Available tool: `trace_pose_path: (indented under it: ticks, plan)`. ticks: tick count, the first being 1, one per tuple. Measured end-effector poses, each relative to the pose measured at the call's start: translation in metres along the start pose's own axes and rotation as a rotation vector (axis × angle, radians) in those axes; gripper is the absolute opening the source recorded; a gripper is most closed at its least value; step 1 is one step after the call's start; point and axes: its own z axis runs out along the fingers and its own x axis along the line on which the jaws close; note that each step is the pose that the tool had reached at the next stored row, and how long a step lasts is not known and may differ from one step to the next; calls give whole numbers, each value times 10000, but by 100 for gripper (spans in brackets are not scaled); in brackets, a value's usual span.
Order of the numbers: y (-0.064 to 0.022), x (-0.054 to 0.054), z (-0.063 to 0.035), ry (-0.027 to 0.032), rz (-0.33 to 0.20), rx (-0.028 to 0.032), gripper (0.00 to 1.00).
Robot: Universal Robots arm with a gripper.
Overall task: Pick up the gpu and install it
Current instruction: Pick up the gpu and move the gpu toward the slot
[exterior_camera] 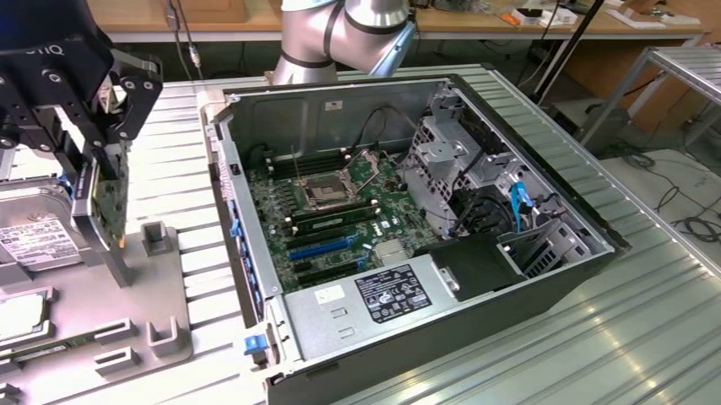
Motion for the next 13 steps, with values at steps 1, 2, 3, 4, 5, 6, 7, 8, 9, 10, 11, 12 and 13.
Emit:
trace_pose_path:
  ticks: [1,2,3,4,5,6,7,8,9,10,11,12,13]
  plan:
    - [0,0,-4,2,1,0,27]
    - [1,0,-10,1,0,-1,27]
    - [4,-1,-42,2,1,-1,27]
    - [5,-1,-53,3,1,0,27]
    - [5,1,-58,4,0,1,27]
    - [5,3,-60,3,0,0,27]
    - [5,5,-61,3,1,0,27]
    - [5,7,-62,2,1,-1,27]
    - [5,9,-64,3,1,-1,27]
    - [5,11,-64,2,1,-2,27]
    - [5,12,-65,2,1,-1,27]
    - [4,15,-65,2,1,-1,27]
    - [4,17,-66,2,1,-1,27]
